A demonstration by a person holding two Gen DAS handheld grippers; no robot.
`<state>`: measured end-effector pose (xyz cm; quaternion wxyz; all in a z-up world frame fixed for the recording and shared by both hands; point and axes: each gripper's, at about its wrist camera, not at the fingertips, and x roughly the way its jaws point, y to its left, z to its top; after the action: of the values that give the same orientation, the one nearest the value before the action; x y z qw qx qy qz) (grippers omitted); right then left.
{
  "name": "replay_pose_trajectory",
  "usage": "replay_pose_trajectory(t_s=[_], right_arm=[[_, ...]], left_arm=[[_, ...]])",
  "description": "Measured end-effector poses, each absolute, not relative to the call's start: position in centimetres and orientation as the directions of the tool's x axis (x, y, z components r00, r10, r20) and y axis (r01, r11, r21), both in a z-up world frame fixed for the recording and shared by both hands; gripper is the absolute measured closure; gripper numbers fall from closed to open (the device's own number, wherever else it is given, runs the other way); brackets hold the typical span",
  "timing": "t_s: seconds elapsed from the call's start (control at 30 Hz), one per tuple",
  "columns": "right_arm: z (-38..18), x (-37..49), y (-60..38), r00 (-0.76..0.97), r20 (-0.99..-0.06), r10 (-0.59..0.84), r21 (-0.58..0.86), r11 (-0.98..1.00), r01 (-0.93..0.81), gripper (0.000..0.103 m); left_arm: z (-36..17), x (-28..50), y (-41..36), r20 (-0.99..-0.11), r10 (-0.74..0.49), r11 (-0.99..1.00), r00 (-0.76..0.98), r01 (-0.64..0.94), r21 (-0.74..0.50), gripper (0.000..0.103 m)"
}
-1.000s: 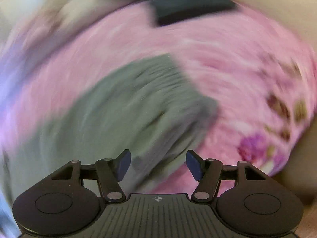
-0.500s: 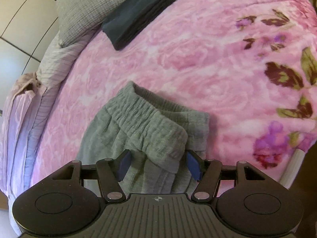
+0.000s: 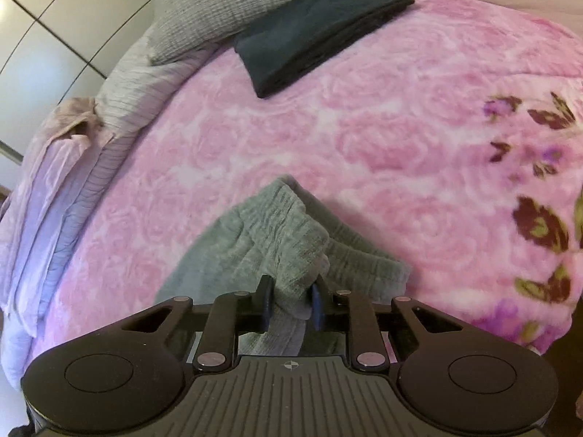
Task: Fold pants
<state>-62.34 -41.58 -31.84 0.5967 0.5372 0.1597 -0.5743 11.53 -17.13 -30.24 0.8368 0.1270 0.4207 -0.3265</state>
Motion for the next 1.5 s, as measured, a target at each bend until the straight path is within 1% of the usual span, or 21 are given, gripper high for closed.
replay_pose_trajectory(t_s=[0.1, 0.17, 0.27, 0.3, 0.33, 0.4, 0.47, 0.5, 0.53, 0.6, 0.7, 0.77, 0.83, 0.93, 0.97, 1.03, 1.1, 1.17, 1.3, 1.4, 1.5], right_arm=[[-32.3, -62.6, -41.5, 0.287, -0.819, -0.496, 0.447, -0.24, 0.862, 0.085], [-32.9, -62.8, -41.4, 0.282, -0.833, -0.476, 0.441, -0.262, 0.859, 0.085], [-33.4, -63.1, -41.3, 0.285, -0.839, -0.465, 0.446, -0.285, 0.848, 0.083], [-33.4, -63.2, -41.3, 0.285, -0.84, -0.461, 0.444, -0.283, 0.85, 0.081], [-33.3, -63.2, -41.3, 0.286, -0.841, -0.459, 0.442, -0.28, 0.852, 0.081], [-33.4, -63.3, -41.4, 0.291, -0.841, -0.457, 0.446, -0.279, 0.85, 0.08], [-33.5, -63.5, -41.3, 0.294, -0.841, -0.454, 0.45, -0.285, 0.846, 0.08], [-33.5, -63.5, -41.3, 0.299, -0.839, -0.455, 0.455, -0.286, 0.843, 0.08], [-33.5, -63.6, -41.3, 0.301, -0.838, -0.455, 0.456, -0.281, 0.845, 0.084], [-33.1, -63.4, -41.4, 0.309, -0.832, -0.461, 0.456, -0.252, 0.853, 0.086], [-32.0, -63.8, -41.2, 0.342, -0.798, -0.497, 0.492, -0.209, 0.845, 0.087], [-31.9, -64.3, -41.0, 0.361, -0.78, -0.511, 0.518, -0.205, 0.83, 0.087], [-32.7, -64.6, -40.8, 0.341, -0.805, -0.485, 0.486, -0.211, 0.848, 0.087], [-34.9, -65.3, -40.5, 0.32, -0.846, -0.426, 0.451, -0.252, 0.856, 0.087], [-35.3, -65.6, -40.4, 0.321, -0.849, -0.42, 0.454, -0.268, 0.85, 0.087], [-35.1, -65.6, -40.4, 0.326, -0.843, -0.428, 0.459, -0.256, 0.851, 0.087], [-34.4, -65.5, -40.7, 0.329, -0.841, -0.43, 0.452, -0.223, 0.863, 0.088], [-33.7, -65.9, -41.0, 0.355, -0.826, -0.439, 0.479, -0.212, 0.852, 0.088], [-33.7, -66.4, -41.3, 0.356, -0.836, -0.417, 0.475, -0.229, 0.85, 0.088], [-32.6, -66.8, -41.4, 0.395, -0.804, -0.445, 0.53, -0.234, 0.815, 0.088], [-32.6, -66.7, -41.5, 0.375, -0.822, -0.428, 0.49, -0.198, 0.849, 0.088]], left_arm=[[-33.0, 11.1, -10.5, -0.837, -0.395, 0.821, 0.379, 0.554, -0.137, 0.1], [-35.4, 11.0, -7.7, -0.862, -0.382, 0.871, 0.333, 0.442, -0.215, 0.099], [-37.5, 11.7, -5.7, -0.839, -0.439, 0.886, 0.323, 0.309, -0.345, 0.099], [-37.6, 11.8, -5.5, -0.823, -0.46, 0.881, 0.334, 0.292, -0.373, 0.095], [-37.6, 12.0, -5.5, -0.812, -0.471, 0.877, 0.346, 0.283, -0.388, 0.089], [-37.7, 12.9, -5.7, -0.792, -0.49, 0.87, 0.364, 0.267, -0.415, 0.087], [-37.8, 14.5, -6.6, -0.796, -0.48, 0.875, 0.369, 0.26, -0.408, 0.087], [-37.8, 15.1, -6.8, -0.797, -0.48, 0.875, 0.366, 0.266, -0.404, 0.094], [-37.5, 15.6, -7.1, -0.795, -0.482, 0.872, 0.37, 0.289, -0.394, 0.103], [-35.9, 15.5, -7.6, -0.775, -0.497, 0.856, 0.39, 0.369, -0.363, 0.103], [-32.0, 14.5, -7.5, -0.699, -0.557, 0.808, 0.448, 0.487, -0.331, 0.103], [-30.7, 13.5, -6.5, -0.682, -0.562, 0.795, 0.469, 0.535, -0.286, 0.103], [-31.9, 12.8, -5.4, -0.73, -0.503, 0.81, 0.463, 0.548, -0.21, 0.103], [-36.7, 12.3, -4.5, -0.837, -0.359, 0.838, 0.413, 0.537, -0.095, 0.103], [-37.6, 12.1, -4.3, -0.845, -0.34, 0.843, 0.413, 0.531, -0.08, 0.103], [-37.6, 11.7, -4.2, -0.829, -0.35, 0.851, 0.436, 0.517, -0.088, 0.103], [-36.1, 11.6, -3.9, -0.804, -0.382, 0.862, 0.456, 0.49, -0.131, 0.103], [-34.8, 11.6, -3.8, -0.786, -0.405, 0.848, 0.466, 0.513, -0.133, 0.103], [-35.1, 11.9, -3.9, -0.807, -0.385, 0.843, 0.449, 0.526, -0.109, 0.103], [-33.4, 11.7, -3.8, -0.775, -0.426, 0.834, 0.466, 0.535, -0.137, 0.103], [-33.9, 11.5, -3.6, -0.784, -0.413, 0.824, 0.463, 0.557, -0.105, 0.102]])
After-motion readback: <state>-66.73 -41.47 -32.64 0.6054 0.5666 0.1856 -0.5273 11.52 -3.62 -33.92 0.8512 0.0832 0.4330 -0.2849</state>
